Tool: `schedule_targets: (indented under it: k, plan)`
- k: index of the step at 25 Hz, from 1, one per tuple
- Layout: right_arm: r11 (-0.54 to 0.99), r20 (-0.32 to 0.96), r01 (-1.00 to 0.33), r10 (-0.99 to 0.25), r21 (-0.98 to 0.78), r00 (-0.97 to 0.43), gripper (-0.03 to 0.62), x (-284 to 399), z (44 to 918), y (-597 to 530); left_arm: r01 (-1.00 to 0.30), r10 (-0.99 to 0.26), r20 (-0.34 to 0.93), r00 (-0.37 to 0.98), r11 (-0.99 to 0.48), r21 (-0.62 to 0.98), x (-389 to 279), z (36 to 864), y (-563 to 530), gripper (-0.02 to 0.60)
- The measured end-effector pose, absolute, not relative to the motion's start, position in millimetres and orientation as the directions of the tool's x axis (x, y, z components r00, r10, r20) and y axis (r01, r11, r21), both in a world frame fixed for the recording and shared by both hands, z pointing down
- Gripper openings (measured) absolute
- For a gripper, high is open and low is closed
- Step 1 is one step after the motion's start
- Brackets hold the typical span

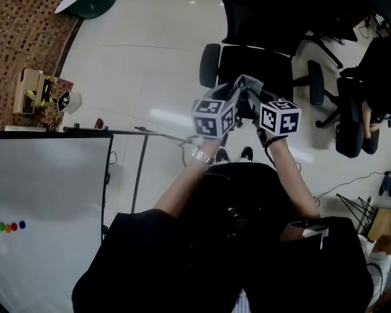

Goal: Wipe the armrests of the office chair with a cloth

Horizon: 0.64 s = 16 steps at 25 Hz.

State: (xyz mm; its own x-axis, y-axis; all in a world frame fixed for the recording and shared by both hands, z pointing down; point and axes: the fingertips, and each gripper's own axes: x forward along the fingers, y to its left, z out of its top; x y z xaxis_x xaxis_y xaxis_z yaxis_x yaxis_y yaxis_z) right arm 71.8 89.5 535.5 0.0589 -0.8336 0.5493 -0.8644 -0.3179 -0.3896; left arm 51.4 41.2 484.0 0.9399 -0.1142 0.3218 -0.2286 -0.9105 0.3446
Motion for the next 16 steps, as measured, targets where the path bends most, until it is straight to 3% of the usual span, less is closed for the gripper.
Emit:
schedule_targets:
  k: [8,16]
  plan:
    - [-0.317,0.545,-0.842,-0.838,-0.435,0.034,0.017,76.8,539.1,106.8,-0.219,-0.107,0.335,0.936,-0.922,0.318,53.5,485.5,66.2,0.106]
    - [-0.293,0.451,-0.798,-0.892,-0.526,0.03,0.017,99.1,515.7,114.2,-0.224,-0.113,0.343,0.932,-0.925,0.305,65.7,481.3,72.6,0.106]
